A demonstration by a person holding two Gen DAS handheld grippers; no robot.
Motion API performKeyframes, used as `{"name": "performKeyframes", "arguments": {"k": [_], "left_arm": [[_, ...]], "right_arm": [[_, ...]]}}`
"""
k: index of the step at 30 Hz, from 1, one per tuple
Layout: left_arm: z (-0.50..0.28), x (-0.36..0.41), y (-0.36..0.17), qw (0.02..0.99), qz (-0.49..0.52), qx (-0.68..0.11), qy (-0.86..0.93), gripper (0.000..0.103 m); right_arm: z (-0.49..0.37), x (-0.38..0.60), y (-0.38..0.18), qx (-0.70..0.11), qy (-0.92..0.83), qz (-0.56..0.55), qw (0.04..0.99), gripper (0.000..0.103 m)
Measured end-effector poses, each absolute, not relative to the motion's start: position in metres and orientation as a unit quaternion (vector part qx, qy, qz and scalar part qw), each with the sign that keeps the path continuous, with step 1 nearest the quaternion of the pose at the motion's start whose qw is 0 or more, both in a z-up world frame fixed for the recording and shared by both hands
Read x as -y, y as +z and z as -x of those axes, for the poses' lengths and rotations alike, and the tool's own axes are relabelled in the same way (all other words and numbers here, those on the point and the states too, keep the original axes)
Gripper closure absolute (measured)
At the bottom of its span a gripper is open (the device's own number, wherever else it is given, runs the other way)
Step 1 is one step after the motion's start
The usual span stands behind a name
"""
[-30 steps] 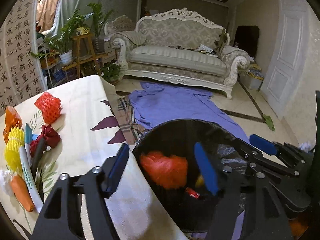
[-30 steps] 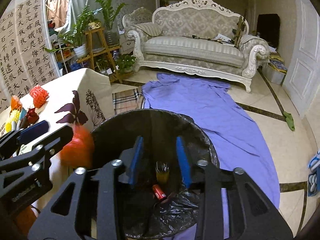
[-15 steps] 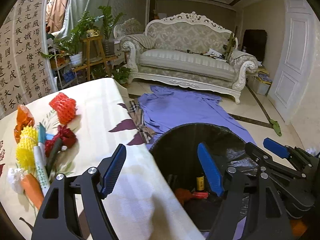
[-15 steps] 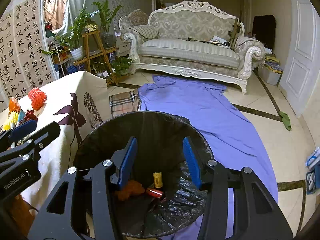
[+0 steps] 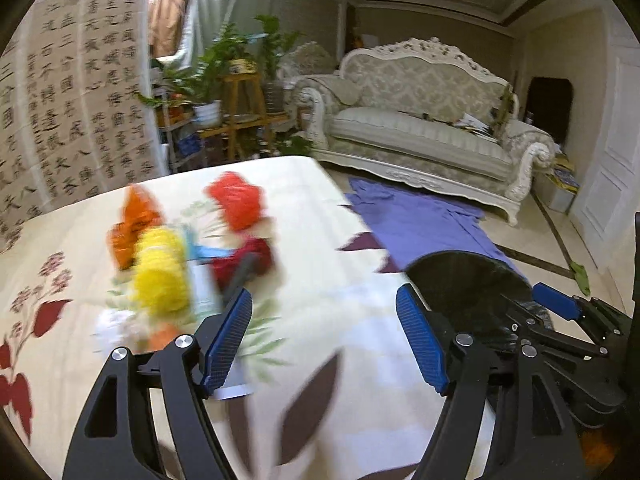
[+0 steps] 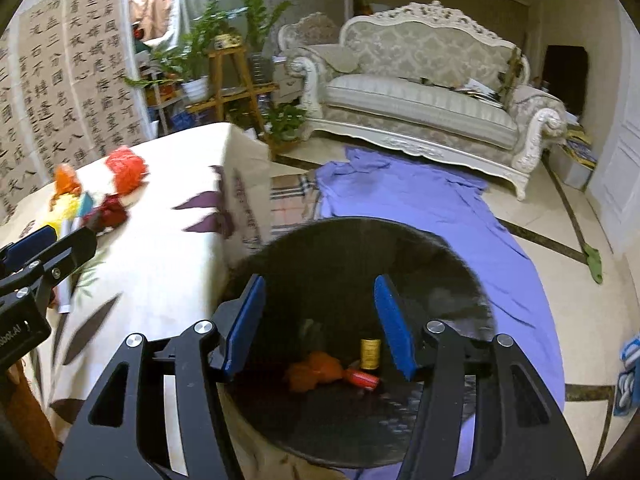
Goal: Collect trash
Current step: 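Return both tools over the table toward the remaining trash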
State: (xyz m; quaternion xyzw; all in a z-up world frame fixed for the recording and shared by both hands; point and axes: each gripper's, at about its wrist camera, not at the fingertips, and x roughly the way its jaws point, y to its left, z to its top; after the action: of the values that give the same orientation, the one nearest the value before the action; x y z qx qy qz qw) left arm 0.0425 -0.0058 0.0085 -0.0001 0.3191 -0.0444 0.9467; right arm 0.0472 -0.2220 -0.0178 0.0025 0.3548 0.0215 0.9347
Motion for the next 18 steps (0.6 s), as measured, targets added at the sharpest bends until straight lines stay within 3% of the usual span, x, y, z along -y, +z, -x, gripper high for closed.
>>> {"name": "performKeyframes", "arguments": {"k": [18], "left_arm": [[-0.008,-0.13,0.005,0.942,0.042,-0.315,0.105,0.029]], "right_arm": [[-0.049,0.094,-0.012,-0.351,0.152,0.05,0.923,0.048]]}}
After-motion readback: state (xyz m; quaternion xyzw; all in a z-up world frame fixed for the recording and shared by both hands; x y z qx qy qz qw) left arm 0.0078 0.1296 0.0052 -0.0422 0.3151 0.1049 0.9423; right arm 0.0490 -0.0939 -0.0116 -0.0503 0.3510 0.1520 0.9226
